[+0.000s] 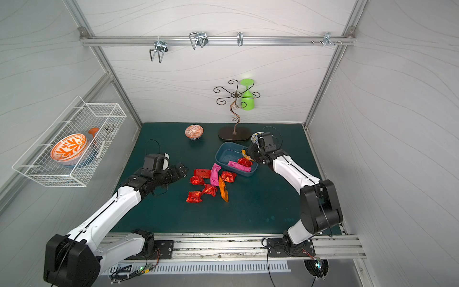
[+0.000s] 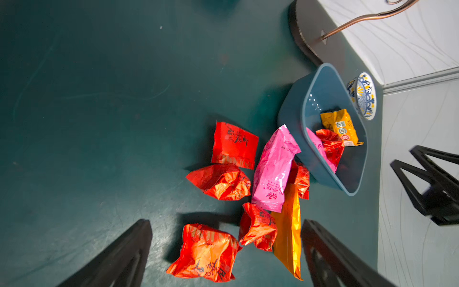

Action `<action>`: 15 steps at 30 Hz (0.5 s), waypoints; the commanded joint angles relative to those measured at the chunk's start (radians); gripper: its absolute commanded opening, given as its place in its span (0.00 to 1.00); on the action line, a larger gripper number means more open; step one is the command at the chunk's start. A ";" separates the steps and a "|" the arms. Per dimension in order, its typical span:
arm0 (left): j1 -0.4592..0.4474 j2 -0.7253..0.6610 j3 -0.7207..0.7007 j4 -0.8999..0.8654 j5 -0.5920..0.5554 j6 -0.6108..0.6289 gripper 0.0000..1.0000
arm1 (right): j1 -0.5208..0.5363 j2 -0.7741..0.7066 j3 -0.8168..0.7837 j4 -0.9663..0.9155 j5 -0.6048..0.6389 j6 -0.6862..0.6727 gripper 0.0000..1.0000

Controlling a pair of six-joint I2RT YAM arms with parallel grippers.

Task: Put the tea bags into the storage box
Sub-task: Place the tea bag in the storage box, then pick up the tea bag from the center of the board.

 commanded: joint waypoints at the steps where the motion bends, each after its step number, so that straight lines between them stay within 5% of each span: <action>1: -0.003 0.002 0.042 0.004 -0.019 0.030 0.98 | 0.077 -0.074 0.015 -0.130 0.059 -0.137 0.61; 7: -0.003 -0.009 0.021 0.004 -0.019 0.012 0.98 | 0.262 -0.177 -0.003 -0.273 0.090 -0.279 0.62; 15: -0.003 -0.045 -0.027 0.001 -0.013 -0.016 0.98 | 0.529 -0.207 -0.077 -0.402 0.137 -0.276 0.63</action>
